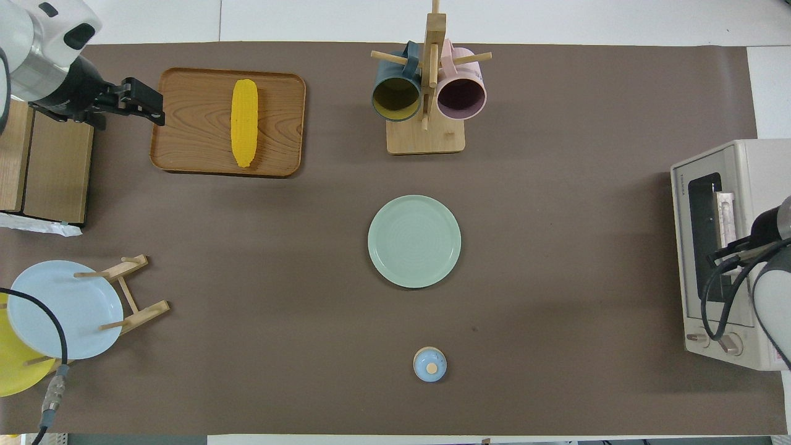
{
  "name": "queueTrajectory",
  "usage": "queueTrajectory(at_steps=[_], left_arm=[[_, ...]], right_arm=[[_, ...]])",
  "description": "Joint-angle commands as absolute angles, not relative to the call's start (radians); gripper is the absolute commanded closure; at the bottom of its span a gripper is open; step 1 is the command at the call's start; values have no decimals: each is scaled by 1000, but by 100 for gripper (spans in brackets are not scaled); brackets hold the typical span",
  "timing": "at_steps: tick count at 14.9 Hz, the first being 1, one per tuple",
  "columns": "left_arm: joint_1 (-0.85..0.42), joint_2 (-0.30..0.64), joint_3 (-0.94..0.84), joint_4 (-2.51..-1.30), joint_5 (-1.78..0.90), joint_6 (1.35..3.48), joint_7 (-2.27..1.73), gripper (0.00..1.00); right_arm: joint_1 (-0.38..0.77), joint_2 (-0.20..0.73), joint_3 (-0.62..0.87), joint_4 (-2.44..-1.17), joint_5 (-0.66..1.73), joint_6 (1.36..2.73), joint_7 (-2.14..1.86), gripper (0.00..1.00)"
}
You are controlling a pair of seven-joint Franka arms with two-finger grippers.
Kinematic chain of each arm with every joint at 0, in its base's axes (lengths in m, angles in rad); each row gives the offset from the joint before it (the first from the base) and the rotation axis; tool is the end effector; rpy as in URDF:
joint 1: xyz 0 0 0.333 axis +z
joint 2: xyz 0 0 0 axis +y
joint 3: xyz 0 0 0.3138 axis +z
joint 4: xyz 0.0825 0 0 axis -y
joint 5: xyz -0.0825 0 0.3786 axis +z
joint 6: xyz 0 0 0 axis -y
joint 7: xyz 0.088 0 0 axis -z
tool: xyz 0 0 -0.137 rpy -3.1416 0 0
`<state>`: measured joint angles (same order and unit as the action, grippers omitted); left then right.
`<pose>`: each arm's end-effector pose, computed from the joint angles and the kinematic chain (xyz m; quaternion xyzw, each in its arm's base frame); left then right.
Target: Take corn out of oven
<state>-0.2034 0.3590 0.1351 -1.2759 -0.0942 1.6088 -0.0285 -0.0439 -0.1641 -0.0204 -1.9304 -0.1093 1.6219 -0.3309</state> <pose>0.6509 -0.0715 0.5184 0.9994 -0.0215 -0.0127 0.0227 0.4831 -0.0460 0.5159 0.9862 0.1393 -0.0809 0.0374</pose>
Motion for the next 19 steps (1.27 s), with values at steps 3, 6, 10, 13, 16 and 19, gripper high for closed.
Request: queueTrajectory(at_steps=[3,6,10,13,16,19], left_arm=[[-201,183,137,-1374,-63,1502,-29,0],[-164,68,127,-1466,-44,1470,-29,0],[-115,-37,91,-1613,-43,1462,-29,0],[-72,-55,37,-1654,-43,1473,-63,0],[-81,-48,34,-1651,-43,1540,-71,0],[-83,-40,31,-1643,-41,1548,-67,0]], right_arm=[[-12,-63,-8,-1760,-72,1509,-256,42],[-6,1,1,-1663,-66,1462,-255,0],[-9,37,2,-1566,-8,1394,-160,0],[8,51,0,-1545,-15,1388,-144,0],[6,51,6,-1539,-2,1393,-127,0],[2,54,3,-1540,3,1397,-124,0]])
